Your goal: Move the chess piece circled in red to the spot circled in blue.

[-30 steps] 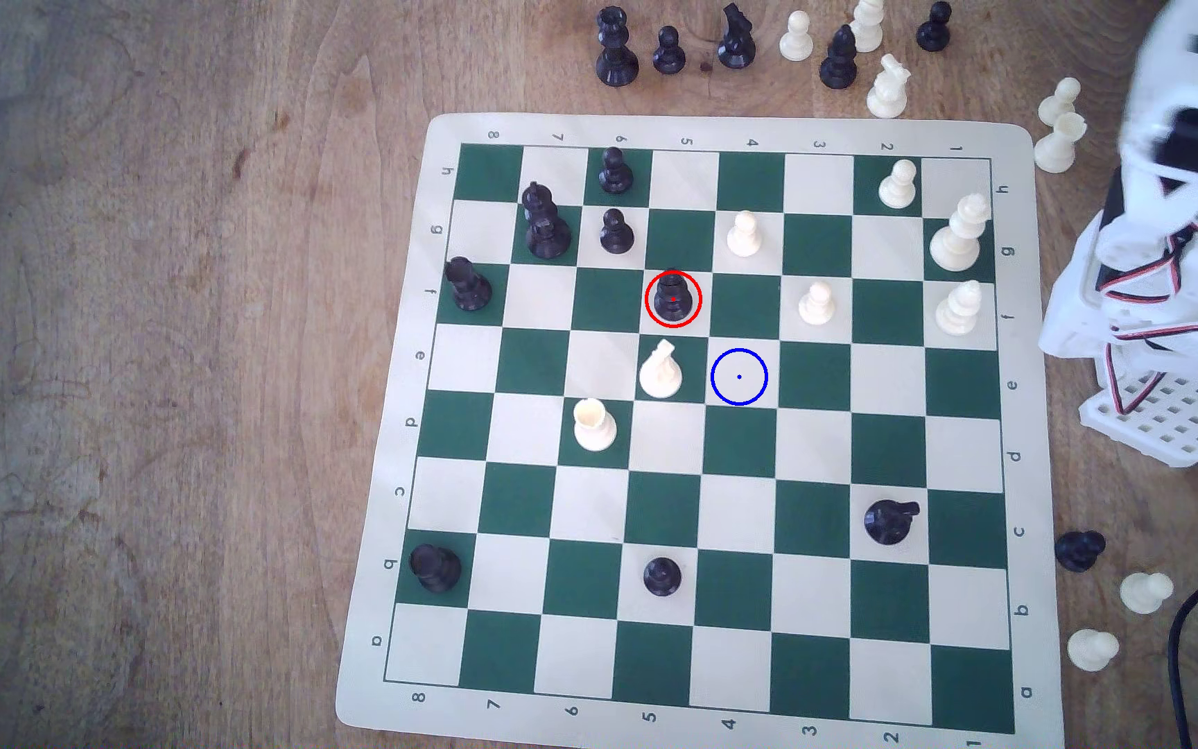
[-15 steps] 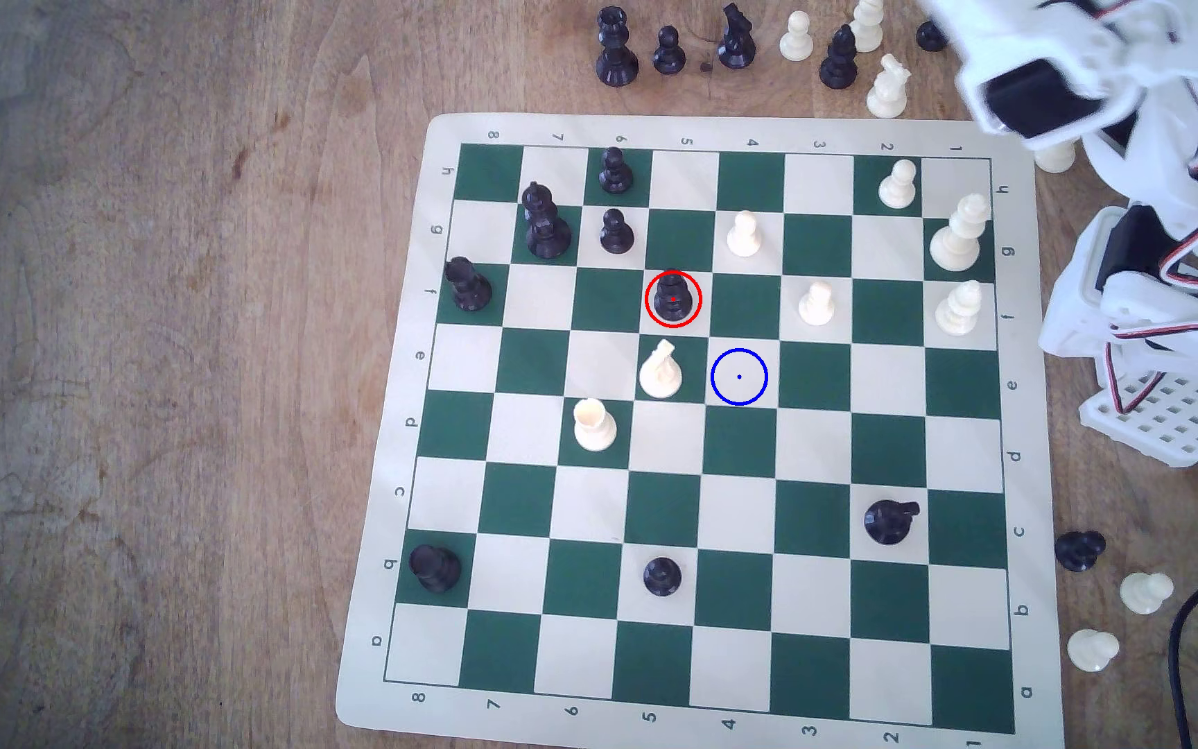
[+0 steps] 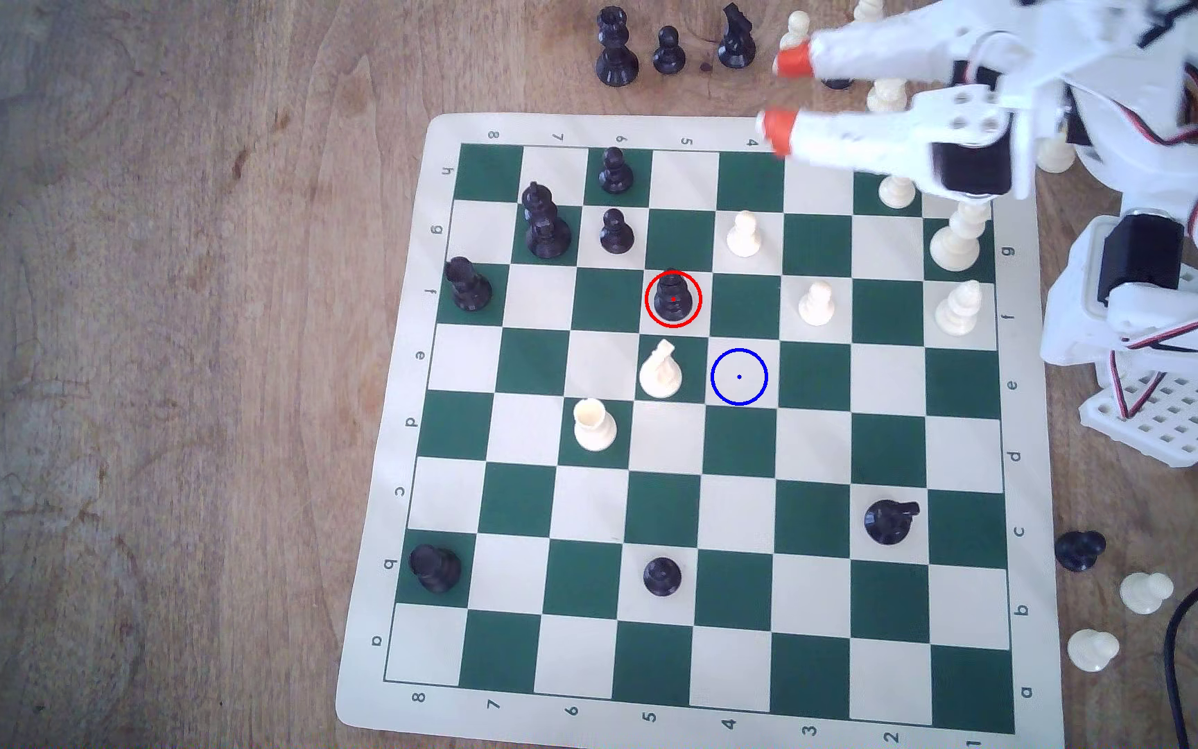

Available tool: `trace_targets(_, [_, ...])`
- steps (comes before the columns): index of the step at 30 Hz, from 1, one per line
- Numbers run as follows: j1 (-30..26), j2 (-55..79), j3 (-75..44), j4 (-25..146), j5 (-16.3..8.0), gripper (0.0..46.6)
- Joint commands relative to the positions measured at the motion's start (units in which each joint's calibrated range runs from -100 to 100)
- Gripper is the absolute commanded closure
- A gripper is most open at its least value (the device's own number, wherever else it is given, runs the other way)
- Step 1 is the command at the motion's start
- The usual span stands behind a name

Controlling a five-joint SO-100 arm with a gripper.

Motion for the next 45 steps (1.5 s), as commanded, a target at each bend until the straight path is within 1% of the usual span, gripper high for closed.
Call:
trace_targets(1, [0.12,10.55,-14.47,8.08,-1.17,32.4])
trace_targets(3, [0.12,15.64,-18.09,10.94,-1.76,32.2])
trace_targets(4, [-0.03,17.85,-19.64,11.76,-2.3,32.1])
trace_targets(5, [-0.03,22.51,-23.26,13.57,-3.32,31.9])
trace_targets(7, [-0.11,26.5,-26.53,15.12,-4.4,31.9])
trace_targets(9, [-0.19,30.58,-29.25,16.02,-4.84,31.4])
trace_targets(16, [-1.67,39.15,-30.24,17.17,-4.4,31.0])
trace_targets(20, [-3.32,44.5,-28.7,14.63,-4.49,30.7])
trace_targets(21, [-3.47,45.6,-28.52,13.89,-4.49,30.1])
trace_targets(23, [-3.4,48.75,-28.52,11.85,-4.69,26.6])
trace_targets(35, [-2.77,58.42,-29.06,5.29,-4.54,27.7])
trace_targets(37, [-2.77,59.7,-28.7,2.92,-4.64,26.4])
trace_targets(39, [-2.93,60.38,-28.7,2.18,-4.74,26.1])
trace_targets(41, [-3.16,61.39,-29.25,1.2,-4.74,26.6])
trace_targets(45, [-3.16,63.43,-30.06,0.22,-4.74,29.7])
